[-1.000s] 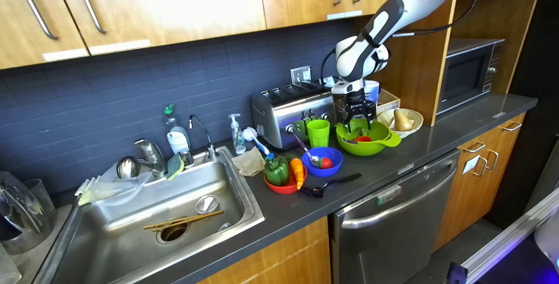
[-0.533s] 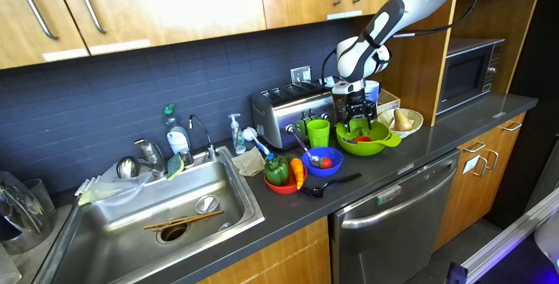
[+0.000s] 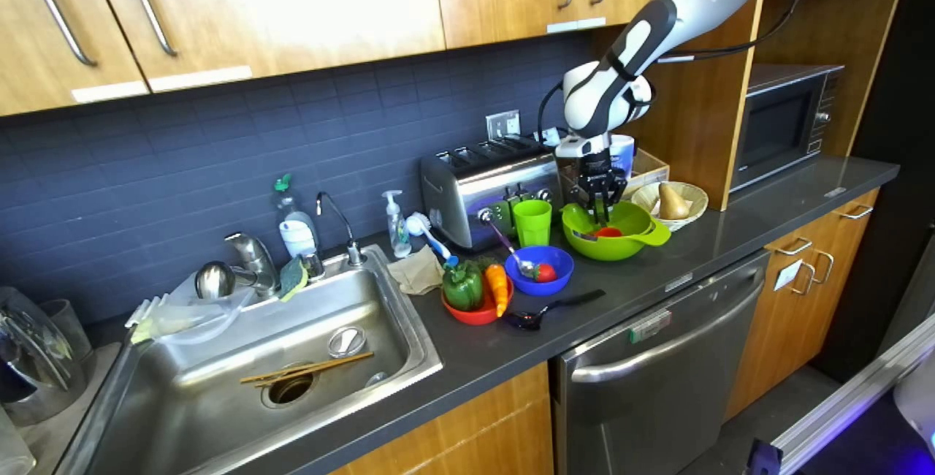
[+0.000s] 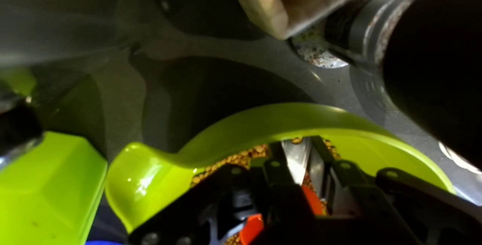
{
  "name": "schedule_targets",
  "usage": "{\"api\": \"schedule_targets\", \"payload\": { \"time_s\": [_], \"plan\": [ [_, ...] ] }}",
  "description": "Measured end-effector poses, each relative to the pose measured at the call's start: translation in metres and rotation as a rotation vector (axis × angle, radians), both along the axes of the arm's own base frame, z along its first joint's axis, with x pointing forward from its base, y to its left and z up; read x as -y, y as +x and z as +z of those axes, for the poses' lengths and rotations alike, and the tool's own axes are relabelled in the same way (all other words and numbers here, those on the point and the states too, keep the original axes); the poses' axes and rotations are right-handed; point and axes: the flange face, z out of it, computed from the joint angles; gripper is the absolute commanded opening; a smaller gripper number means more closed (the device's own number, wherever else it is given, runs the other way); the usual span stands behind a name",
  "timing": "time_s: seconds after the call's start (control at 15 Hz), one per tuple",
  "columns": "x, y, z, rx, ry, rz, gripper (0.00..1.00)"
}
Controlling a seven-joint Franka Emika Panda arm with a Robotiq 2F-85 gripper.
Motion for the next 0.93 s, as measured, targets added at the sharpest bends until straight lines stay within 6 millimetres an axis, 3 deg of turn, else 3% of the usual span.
{"api": "schedule_targets", "payload": {
  "time_s": [0.6,0.93],
  "plan": [
    [0.002,0.0,0.0,0.019,0.002,-0.007,0.05],
    [0.014,-0.004,-0.001,0.035,-0.007,-0.073,0.05]
  ]
}}
